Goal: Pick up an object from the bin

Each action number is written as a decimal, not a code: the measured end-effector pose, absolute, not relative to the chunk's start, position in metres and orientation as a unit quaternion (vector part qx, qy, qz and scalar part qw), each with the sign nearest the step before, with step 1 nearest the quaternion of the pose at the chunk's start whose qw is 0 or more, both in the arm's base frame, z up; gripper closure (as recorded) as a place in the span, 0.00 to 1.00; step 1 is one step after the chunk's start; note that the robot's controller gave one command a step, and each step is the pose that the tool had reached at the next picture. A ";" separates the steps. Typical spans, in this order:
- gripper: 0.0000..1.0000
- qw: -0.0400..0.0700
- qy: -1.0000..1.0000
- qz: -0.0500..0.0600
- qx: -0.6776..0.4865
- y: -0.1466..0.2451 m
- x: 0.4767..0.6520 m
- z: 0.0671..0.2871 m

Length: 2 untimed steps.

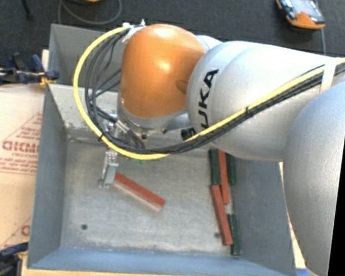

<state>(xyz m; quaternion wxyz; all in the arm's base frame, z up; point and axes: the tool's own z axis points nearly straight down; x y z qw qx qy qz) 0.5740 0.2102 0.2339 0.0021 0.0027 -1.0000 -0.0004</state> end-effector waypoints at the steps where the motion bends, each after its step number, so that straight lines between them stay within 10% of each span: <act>1: 0.00 0.002 -1.000 0.002 0.029 0.148 0.553 0.184; 2: 0.00 0.001 -1.000 0.000 0.007 0.112 0.603 0.066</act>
Offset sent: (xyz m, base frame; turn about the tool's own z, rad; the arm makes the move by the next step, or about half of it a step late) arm -0.0207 -0.0568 -0.0467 -0.0569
